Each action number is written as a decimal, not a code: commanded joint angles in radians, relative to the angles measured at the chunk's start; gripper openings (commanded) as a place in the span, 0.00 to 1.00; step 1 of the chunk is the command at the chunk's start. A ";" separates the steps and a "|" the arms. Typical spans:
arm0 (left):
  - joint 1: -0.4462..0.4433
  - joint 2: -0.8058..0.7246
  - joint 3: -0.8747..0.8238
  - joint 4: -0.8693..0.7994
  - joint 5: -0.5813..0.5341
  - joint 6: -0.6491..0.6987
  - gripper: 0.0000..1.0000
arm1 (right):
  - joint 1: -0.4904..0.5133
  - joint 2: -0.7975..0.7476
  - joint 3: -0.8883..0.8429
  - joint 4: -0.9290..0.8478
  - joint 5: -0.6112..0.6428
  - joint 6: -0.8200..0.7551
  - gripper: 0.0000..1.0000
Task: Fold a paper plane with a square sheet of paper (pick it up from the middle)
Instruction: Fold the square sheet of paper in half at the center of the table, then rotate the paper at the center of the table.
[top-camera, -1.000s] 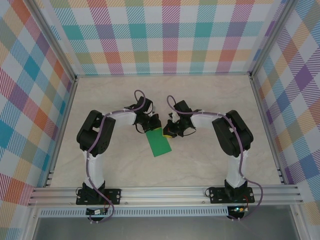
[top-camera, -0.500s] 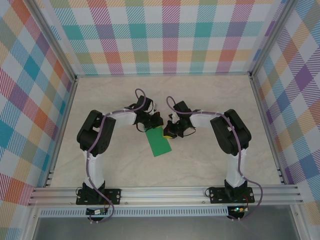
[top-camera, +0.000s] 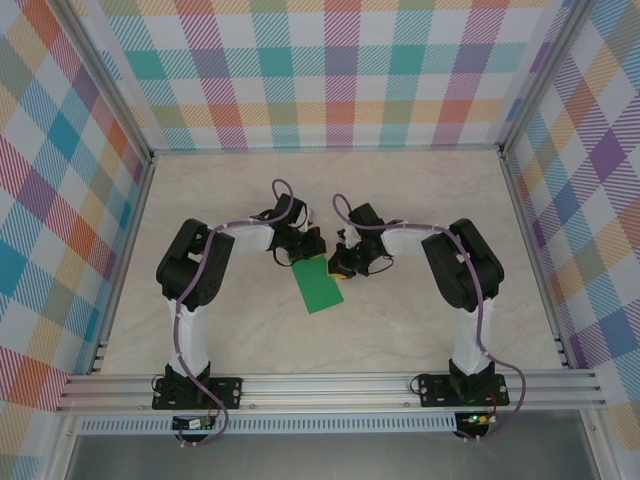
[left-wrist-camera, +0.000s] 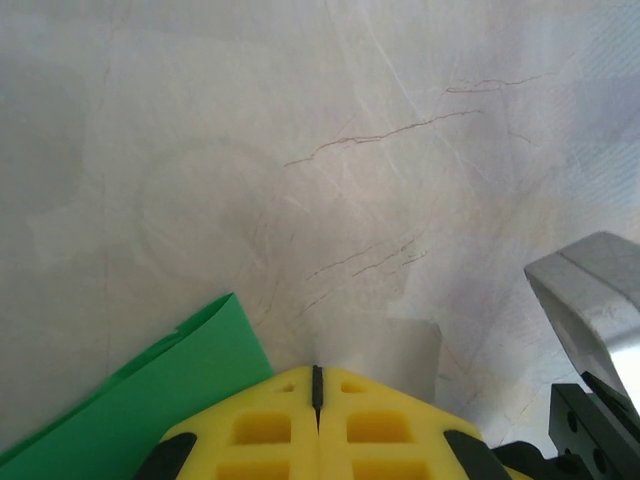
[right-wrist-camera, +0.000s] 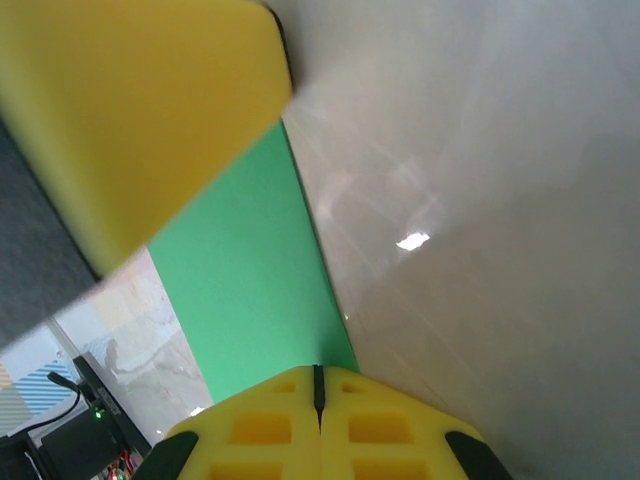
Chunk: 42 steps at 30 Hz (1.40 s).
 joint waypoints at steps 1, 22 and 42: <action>0.009 0.043 -0.071 -0.062 -0.143 0.043 0.00 | 0.002 -0.059 -0.095 -0.135 -0.021 -0.040 0.04; 0.024 -0.068 0.106 -0.124 -0.027 0.001 0.21 | 0.032 -0.274 -0.057 -0.150 0.130 0.011 0.20; 0.196 -0.664 -0.278 -0.427 -0.412 -0.068 0.87 | 0.224 -0.135 -0.121 -0.121 0.300 0.272 0.22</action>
